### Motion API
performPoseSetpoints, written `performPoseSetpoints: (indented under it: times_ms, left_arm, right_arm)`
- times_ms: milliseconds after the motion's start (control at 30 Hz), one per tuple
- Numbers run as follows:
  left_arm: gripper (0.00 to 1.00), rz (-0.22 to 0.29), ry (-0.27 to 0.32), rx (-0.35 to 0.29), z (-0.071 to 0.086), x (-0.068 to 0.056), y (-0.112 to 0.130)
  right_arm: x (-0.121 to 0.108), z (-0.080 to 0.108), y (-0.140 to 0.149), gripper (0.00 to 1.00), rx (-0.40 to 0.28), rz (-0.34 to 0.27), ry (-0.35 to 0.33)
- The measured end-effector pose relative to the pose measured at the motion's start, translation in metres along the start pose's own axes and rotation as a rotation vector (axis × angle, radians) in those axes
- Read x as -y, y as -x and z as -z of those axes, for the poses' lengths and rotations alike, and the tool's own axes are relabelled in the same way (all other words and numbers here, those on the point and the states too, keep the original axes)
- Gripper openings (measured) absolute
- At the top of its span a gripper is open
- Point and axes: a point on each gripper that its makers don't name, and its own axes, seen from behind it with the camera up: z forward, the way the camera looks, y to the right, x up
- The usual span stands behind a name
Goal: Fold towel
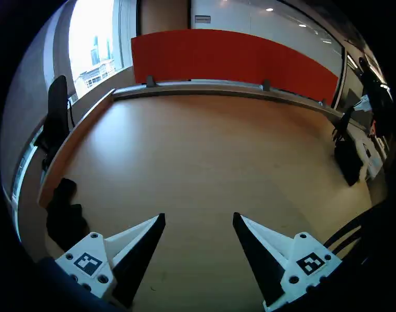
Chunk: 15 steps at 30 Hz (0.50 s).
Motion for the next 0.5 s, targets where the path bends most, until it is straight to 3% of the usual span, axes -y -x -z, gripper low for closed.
performPoseSetpoints:
  times_ms: [300, 500]
  left_arm:
    - [0.97, -0.02, 0.018, -0.003, -0.002, -0.008, -0.004]
    - [0.97, -0.032, 0.034, -0.003, -0.003, -0.014, -0.006]
  right_arm:
    - [-0.002, 0.013, 0.02, 0.04, 0.007, -0.016, 0.01]
    - [-0.004, 0.025, 0.055, 0.04, 0.034, -0.05, 0.02]
